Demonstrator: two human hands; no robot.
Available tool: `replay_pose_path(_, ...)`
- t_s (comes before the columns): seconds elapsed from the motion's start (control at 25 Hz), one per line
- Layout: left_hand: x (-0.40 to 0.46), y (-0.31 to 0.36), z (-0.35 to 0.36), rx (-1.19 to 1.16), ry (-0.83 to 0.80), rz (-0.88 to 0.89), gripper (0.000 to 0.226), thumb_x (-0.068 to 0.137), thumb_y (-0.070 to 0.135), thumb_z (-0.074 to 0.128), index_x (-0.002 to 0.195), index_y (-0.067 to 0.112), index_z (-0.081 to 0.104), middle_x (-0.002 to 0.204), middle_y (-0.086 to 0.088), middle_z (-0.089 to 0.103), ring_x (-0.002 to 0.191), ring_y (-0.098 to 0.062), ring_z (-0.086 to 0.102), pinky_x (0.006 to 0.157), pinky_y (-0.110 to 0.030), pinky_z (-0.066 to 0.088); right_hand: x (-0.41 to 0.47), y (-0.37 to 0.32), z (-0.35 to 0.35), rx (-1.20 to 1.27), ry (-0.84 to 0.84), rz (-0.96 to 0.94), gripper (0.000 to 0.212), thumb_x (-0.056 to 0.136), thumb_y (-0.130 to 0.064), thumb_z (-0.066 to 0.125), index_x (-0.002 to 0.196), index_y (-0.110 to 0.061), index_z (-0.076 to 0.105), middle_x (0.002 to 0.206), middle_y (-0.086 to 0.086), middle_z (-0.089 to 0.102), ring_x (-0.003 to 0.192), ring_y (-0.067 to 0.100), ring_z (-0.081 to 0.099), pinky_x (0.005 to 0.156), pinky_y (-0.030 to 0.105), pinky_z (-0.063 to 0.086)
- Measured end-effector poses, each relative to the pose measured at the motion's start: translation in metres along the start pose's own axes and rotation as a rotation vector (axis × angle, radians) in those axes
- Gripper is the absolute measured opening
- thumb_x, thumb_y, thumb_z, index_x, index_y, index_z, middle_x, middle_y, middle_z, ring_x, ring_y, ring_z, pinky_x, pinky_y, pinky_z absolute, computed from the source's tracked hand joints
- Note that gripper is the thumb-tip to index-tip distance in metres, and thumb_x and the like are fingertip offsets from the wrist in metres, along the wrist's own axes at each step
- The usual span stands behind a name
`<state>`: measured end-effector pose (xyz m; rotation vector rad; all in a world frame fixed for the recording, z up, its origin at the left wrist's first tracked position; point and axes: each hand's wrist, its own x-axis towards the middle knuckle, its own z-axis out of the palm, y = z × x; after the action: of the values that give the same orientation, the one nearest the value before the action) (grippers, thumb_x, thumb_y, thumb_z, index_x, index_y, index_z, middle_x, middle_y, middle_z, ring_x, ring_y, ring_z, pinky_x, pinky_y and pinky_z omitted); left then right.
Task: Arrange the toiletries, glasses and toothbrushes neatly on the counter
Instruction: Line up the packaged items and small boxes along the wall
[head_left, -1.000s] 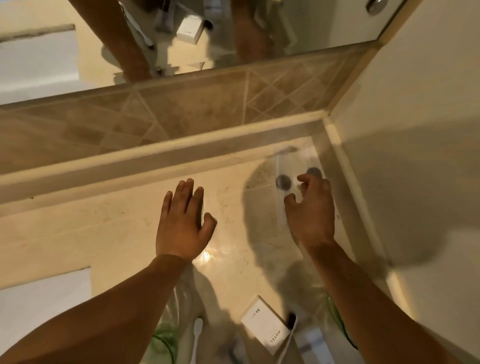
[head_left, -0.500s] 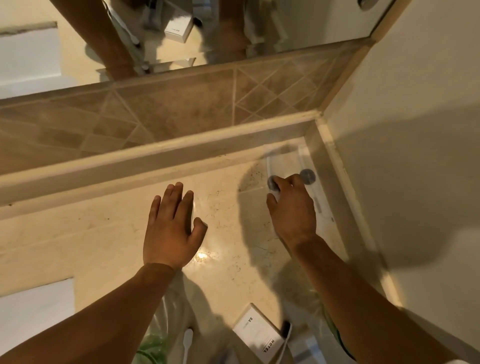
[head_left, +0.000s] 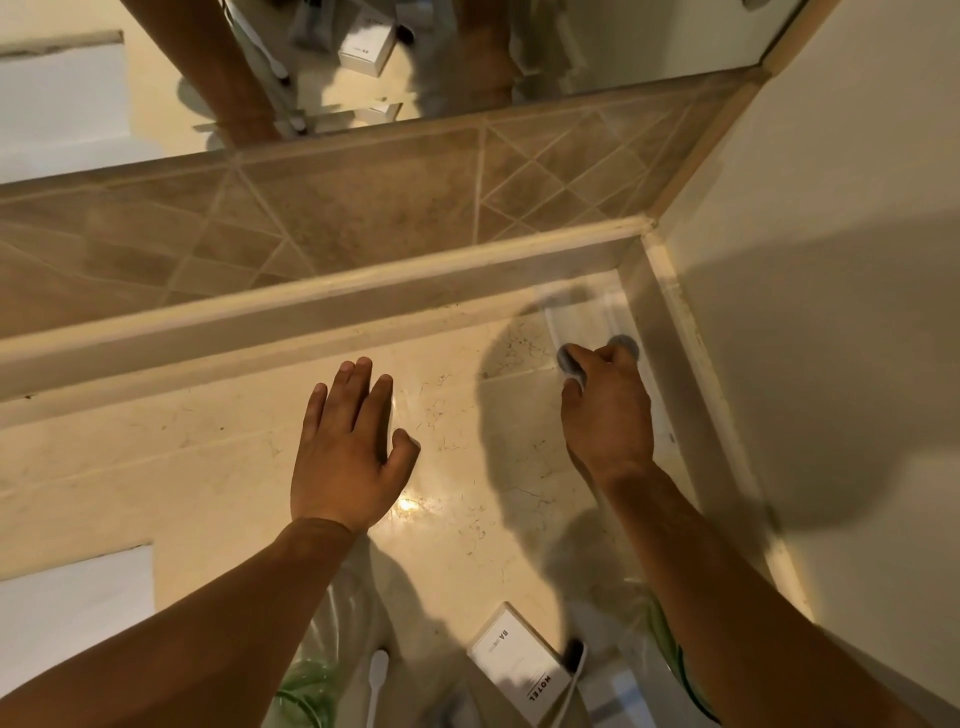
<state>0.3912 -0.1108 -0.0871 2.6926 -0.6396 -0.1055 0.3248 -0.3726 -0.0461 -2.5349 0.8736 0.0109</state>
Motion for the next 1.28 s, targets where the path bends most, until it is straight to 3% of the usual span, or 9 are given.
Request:
replay_pose_path(0.2,-0.001,0.001,-0.001,0.004,-0.007,-0.003,0.065,0.093,0.041,0.042,0.152,0.014,0.045,0.167,-0.005,0.028,0.158,-0.018,0.015,0.129,-0.045,0.008,-0.002,0.004,-0.001,0.005,0.009,-0.007,0.037,0.096,-0.007,0.062,0.13,-0.022,0.063,0.141,0.012,0.049,0.13,0.03,0.055,0.095,0.034,0.054)
replay_pose_path(0.32,0.0,0.0,-0.001,0.005,-0.008,-0.004,0.065,0.093,0.04,0.043,0.152,0.014,0.045,0.167,-0.006,0.028,0.158,-0.019,0.016,0.129,-0.045,0.008,-0.001,0.001,-0.003,0.076,0.004,0.044,0.04,0.094,-0.008,0.056,0.132,-0.021,0.061,0.132,0.012,0.053,0.115,0.032,0.057,0.086,0.036,0.052)
replay_pose_path(0.4,0.0,0.0,-0.001,0.005,-0.005,0.0,0.065,0.092,0.04,0.044,0.151,0.013,0.045,0.167,-0.006,0.029,0.158,-0.02,0.017,0.129,-0.046,0.009,-0.001,0.0,-0.002,0.009,0.012,-0.015,0.034,0.095,-0.006,0.061,0.128,-0.015,0.064,0.133,0.012,0.055,0.122,0.034,0.056,0.091,0.036,0.054)
replay_pose_path(0.6,0.0,0.0,-0.002,0.01,-0.006,0.004,0.065,0.093,0.041,0.042,0.151,0.013,0.044,0.167,-0.007,0.029,0.157,-0.02,0.016,0.129,-0.045,0.008,-0.013,-0.008,-0.004,0.101,-0.015,-0.013,0.031,0.098,-0.018,0.059,0.129,-0.021,0.062,0.138,0.004,0.047,0.112,0.019,0.064,0.093,0.019,0.042)
replay_pose_path(0.68,0.0,0.0,-0.002,0.012,-0.008,-0.001,0.065,0.093,0.042,0.042,0.152,0.013,0.043,0.167,-0.007,0.029,0.157,-0.02,0.016,0.129,-0.045,0.007,-0.034,-0.019,-0.001,0.113,-0.078,-0.117,0.032,0.098,-0.019,0.056,0.13,-0.022,0.062,0.138,0.002,0.052,0.118,0.016,0.061,0.099,0.02,0.041)
replay_pose_path(0.8,-0.001,0.002,-0.004,0.006,-0.007,-0.001,0.065,0.094,0.04,0.044,0.153,0.013,0.043,0.167,-0.008,0.029,0.157,-0.021,0.017,0.129,-0.044,0.007,-0.085,-0.034,0.003,0.112,-0.243,-0.218,0.029,0.098,-0.024,0.055,0.125,-0.021,0.064,0.121,0.001,0.059,0.106,0.016,0.061,0.095,0.026,0.049)
replay_pose_path(0.92,-0.003,0.003,-0.004,0.015,-0.014,-0.002,0.063,0.095,0.038,0.046,0.154,0.014,0.042,0.168,-0.009,0.027,0.157,-0.022,0.016,0.129,-0.044,0.007,-0.147,-0.032,0.007,0.016,-0.343,-0.234,0.035,0.094,-0.036,0.06,0.124,-0.02,0.063,0.115,0.002,0.06,0.105,0.02,0.054,0.094,0.031,0.046)
replay_pose_path(1.08,-0.003,0.002,-0.003,0.018,-0.02,0.004,0.064,0.096,0.04,0.044,0.154,0.014,0.041,0.168,-0.009,0.026,0.158,-0.021,0.014,0.129,-0.044,0.006,-0.221,-0.021,0.015,-0.066,-0.286,-0.167,0.061,0.082,-0.054,0.065,0.135,-0.026,0.052,0.126,0.0,0.052,0.112,0.017,0.044,0.096,0.036,0.045)
replay_pose_path(1.28,-0.002,0.001,-0.004,0.014,-0.016,0.016,0.064,0.096,0.04,0.043,0.153,0.013,0.042,0.168,-0.011,0.026,0.158,-0.023,0.014,0.129,-0.045,0.006,-0.244,-0.01,0.03,-0.097,-0.276,-0.097,0.059,0.085,-0.046,0.069,0.138,-0.038,0.044,0.131,-0.002,0.041,0.111,0.009,0.035,0.103,0.03,0.039)
